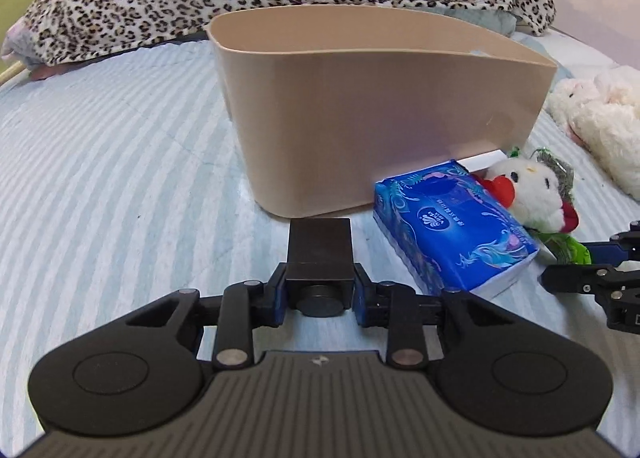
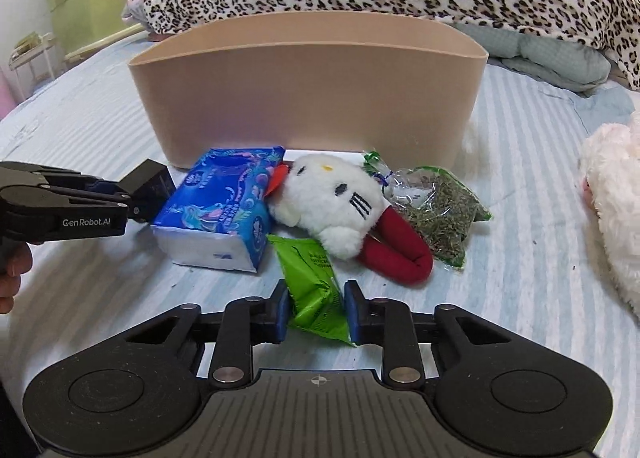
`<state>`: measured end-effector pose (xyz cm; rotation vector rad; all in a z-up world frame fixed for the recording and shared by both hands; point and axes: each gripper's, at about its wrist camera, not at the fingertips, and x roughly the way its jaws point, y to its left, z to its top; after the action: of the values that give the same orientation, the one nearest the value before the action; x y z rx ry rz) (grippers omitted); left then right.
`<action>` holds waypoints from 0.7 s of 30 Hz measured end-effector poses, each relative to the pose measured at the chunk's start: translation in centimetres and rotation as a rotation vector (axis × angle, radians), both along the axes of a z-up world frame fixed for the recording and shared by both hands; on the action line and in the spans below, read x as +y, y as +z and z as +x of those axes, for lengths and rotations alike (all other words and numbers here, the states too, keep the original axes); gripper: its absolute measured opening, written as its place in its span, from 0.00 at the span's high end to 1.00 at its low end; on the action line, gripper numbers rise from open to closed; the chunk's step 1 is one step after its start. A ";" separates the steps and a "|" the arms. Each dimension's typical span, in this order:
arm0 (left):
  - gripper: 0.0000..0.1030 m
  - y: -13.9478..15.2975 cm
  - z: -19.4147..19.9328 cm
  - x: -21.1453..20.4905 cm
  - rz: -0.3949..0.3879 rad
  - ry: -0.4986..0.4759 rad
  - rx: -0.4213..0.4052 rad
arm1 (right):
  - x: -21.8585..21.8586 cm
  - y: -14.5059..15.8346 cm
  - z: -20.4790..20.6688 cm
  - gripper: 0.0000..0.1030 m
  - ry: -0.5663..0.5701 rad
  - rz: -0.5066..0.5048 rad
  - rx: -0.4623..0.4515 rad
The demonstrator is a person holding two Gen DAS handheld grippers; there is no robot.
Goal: Organize objects
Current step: 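Grasp the small black box with the left gripper while the right grasps the green packet, then release the black box and green packet into the basket with both grippers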
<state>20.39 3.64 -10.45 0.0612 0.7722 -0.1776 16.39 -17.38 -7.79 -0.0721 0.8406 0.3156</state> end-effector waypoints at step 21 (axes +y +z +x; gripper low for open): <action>0.68 11.2 -2.2 -2.0 -0.055 -0.055 -0.222 | -2.2 9.4 1.6 0.79 -0.053 0.106 -0.197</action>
<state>18.17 1.62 0.76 0.0489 0.5442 -0.2405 17.94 -19.56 1.58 0.0178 0.6280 0.2977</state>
